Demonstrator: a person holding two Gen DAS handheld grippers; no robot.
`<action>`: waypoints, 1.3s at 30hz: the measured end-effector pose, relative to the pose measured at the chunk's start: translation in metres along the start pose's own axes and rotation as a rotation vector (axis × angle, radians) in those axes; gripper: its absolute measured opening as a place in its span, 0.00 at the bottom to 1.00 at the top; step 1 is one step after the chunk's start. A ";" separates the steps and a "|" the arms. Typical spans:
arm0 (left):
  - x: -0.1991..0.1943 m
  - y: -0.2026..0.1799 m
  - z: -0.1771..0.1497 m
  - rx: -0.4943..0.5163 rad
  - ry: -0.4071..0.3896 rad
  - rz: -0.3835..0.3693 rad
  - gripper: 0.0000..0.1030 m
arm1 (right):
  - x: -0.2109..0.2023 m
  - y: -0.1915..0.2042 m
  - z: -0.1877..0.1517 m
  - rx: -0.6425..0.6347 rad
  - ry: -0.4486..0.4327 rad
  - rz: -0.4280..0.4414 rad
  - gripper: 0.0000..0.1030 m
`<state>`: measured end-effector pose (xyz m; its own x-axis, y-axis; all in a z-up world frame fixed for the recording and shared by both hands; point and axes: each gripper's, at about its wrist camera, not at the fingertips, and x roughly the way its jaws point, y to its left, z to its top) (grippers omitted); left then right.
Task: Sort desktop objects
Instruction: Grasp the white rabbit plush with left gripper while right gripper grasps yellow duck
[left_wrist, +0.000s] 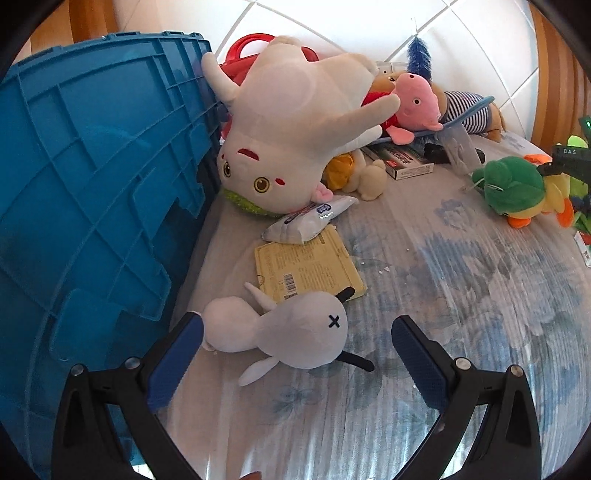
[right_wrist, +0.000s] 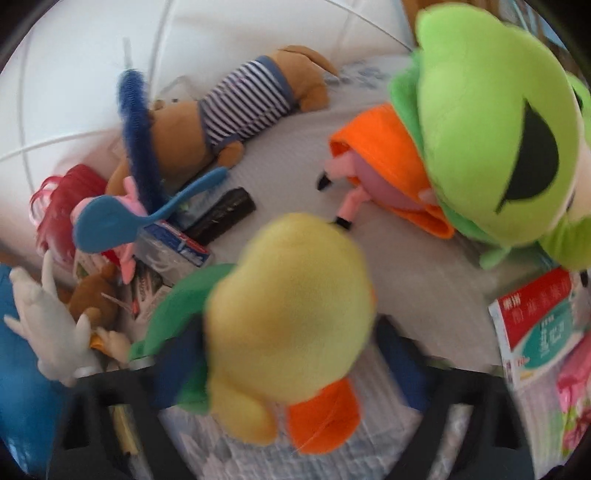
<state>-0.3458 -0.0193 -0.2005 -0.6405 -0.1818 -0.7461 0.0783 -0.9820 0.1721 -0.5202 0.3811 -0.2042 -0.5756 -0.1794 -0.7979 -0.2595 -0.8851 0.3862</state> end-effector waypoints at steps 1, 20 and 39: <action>0.003 0.000 -0.001 0.003 0.004 -0.006 1.00 | -0.002 0.005 0.000 -0.022 -0.004 -0.010 0.73; 0.078 0.003 -0.004 0.166 0.092 -0.003 0.85 | -0.008 0.024 -0.009 -0.072 -0.042 -0.061 0.74; 0.054 0.006 -0.005 0.157 0.040 -0.029 0.46 | -0.032 0.049 -0.021 -0.201 -0.081 -0.046 0.54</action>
<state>-0.3762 -0.0355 -0.2430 -0.6099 -0.1588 -0.7764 -0.0618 -0.9672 0.2463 -0.4983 0.3344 -0.1689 -0.6294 -0.1090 -0.7694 -0.1317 -0.9608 0.2439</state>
